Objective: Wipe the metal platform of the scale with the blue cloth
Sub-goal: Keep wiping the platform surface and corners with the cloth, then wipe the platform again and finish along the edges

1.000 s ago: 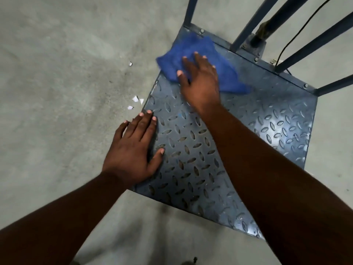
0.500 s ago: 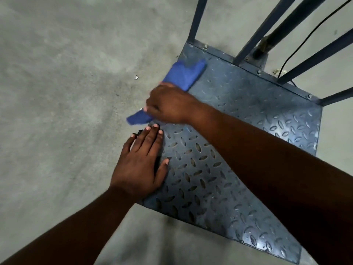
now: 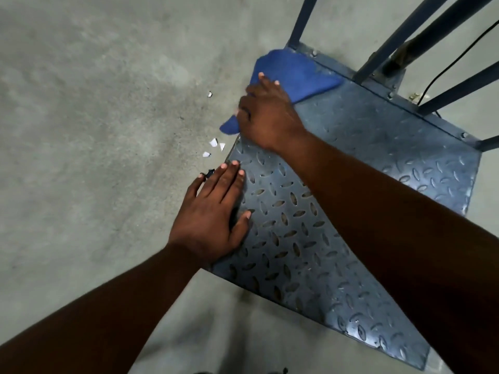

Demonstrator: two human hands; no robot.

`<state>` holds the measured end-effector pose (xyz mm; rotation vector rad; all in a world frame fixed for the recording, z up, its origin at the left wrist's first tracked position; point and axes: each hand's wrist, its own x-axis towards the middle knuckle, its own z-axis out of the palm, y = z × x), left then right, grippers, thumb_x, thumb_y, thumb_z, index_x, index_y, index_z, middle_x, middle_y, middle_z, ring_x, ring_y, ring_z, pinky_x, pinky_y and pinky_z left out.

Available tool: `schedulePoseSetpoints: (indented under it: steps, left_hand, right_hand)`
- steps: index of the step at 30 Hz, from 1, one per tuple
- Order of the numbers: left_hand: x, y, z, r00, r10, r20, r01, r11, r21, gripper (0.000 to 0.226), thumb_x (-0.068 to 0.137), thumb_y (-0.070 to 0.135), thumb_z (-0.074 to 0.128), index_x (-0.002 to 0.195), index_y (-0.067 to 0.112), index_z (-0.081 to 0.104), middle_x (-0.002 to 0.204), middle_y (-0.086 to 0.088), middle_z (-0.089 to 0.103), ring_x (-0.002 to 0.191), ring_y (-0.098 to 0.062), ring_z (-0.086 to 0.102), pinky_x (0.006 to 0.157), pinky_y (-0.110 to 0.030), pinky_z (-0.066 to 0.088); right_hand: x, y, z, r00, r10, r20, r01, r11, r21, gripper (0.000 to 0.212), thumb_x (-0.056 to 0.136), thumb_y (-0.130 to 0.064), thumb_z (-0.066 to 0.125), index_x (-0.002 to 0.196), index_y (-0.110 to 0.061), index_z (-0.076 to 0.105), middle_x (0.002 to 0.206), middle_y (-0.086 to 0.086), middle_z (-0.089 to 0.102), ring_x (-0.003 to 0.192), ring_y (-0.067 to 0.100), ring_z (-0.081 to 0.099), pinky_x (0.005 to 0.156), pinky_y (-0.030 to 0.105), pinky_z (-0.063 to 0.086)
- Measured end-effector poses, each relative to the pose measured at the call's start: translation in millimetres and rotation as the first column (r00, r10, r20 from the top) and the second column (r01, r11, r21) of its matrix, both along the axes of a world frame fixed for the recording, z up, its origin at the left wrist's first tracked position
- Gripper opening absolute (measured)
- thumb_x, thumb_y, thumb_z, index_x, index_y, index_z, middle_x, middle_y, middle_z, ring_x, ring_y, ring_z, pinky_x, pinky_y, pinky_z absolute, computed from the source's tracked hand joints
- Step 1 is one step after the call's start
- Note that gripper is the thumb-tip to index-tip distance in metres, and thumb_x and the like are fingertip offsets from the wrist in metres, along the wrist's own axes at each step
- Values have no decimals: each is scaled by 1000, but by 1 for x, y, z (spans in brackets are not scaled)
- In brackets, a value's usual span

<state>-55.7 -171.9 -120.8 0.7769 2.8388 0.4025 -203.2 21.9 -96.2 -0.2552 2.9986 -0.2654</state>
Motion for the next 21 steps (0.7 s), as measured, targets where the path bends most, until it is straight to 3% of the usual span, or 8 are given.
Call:
schedulePoseSetpoints:
  steps: [2,4,9,13,15,17,19,21]
  left_hand:
    - [2,-1,0,1000,14,-5,-14,1000,5,80,103,56,46,170,14,32,178,-8,27,164,-26,26,131,-51,23]
    - [2,0,1,1000,9,-15,-9,1000,-1,81,103,56,45,170,13,32,178,-9,27,163,-27,27,130,-50,23]
    - [2,1,4,1000,18,-9,-18,1000,-15,82,103,58,41,172,15,26,181,-5,19,167,-23,19,132,-51,21]
    - [4,0,2,998,68,6,-68,998,9,86,100,62,45,172,18,27,180,-8,21,165,-29,24,131,-55,24]
    - [4,0,3,997,77,14,-77,997,20,87,100,63,45,173,21,24,181,-7,17,165,-30,23,131,-55,24]
    - [4,1,4,998,63,13,-63,998,9,88,102,64,43,174,22,17,183,-3,8,168,-26,15,133,-53,18]
    - [5,1,4,999,39,-13,-39,999,-1,88,103,64,41,174,20,15,183,-3,6,169,-23,10,135,-51,12]
    - [5,1,2,1000,-1,-25,1,1000,1,88,103,65,41,174,17,18,183,-4,9,169,-22,10,136,-49,9]
  right_hand:
    - [24,-12,0,973,227,52,-227,974,-2,47,97,-43,37,112,-20,76,126,4,69,144,28,44,122,45,21]
    - [36,-2,5,958,286,31,-285,957,-52,41,102,-45,42,118,-25,74,131,0,68,143,24,46,120,42,26]
    - [44,31,5,936,-308,-171,290,950,-118,42,97,-44,52,133,-27,66,143,6,58,127,30,53,107,43,42]
    - [97,4,12,989,-82,-122,68,991,-111,36,98,-45,55,125,-23,65,123,10,60,97,30,66,77,40,50]
    - [112,18,9,994,-26,-105,14,994,-109,34,101,-43,54,123,-19,65,118,11,64,94,30,66,74,39,50]
    - [107,54,10,960,-266,-89,253,958,-137,38,104,-40,55,129,-13,61,122,15,64,105,32,64,85,40,46]
    - [107,80,13,812,-574,-109,554,816,-166,42,104,-36,53,136,-9,54,126,17,63,111,33,63,87,39,43]
    - [118,54,13,867,-479,-134,469,877,-103,38,106,-35,48,136,-13,52,126,14,60,108,30,63,82,37,45]
